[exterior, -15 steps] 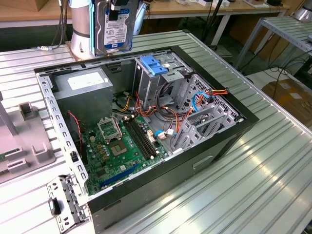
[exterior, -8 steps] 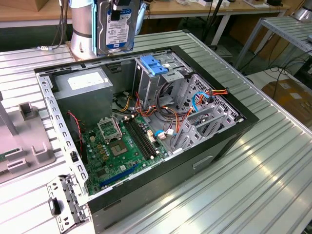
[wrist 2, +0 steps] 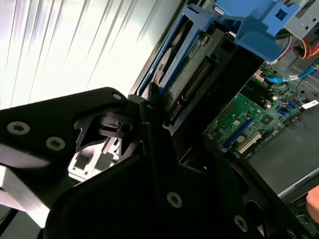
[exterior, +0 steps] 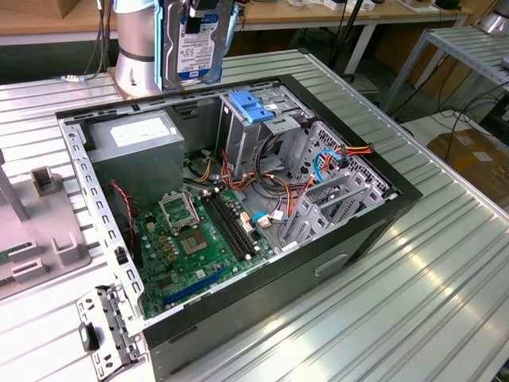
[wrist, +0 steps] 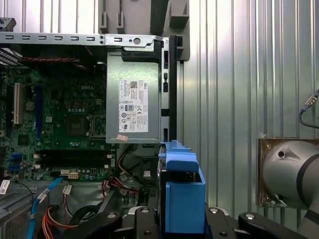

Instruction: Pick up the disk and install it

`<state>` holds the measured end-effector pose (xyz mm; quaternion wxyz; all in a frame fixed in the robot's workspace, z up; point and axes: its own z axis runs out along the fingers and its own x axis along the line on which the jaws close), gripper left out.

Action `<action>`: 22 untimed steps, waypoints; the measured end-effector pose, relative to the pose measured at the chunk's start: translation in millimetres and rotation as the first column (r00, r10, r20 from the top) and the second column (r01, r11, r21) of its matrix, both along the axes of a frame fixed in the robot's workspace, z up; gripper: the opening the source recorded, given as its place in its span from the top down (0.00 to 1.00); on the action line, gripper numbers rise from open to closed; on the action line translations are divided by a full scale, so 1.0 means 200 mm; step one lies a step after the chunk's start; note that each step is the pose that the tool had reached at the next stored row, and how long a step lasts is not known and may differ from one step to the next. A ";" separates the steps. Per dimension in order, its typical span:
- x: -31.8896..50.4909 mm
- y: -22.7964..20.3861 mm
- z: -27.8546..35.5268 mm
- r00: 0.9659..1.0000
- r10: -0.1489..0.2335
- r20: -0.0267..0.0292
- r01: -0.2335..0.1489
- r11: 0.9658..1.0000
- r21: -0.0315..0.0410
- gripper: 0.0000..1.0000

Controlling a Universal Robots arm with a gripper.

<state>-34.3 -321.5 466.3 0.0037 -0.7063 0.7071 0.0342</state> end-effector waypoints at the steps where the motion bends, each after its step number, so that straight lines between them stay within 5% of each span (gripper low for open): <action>1: 0.003 0.000 0.000 1.000 0.000 0.000 0.000 1.000 0.000 0.64; 22: 0.110 -0.004 -0.005 1.000 0.000 0.000 0.000 1.000 0.000 0.64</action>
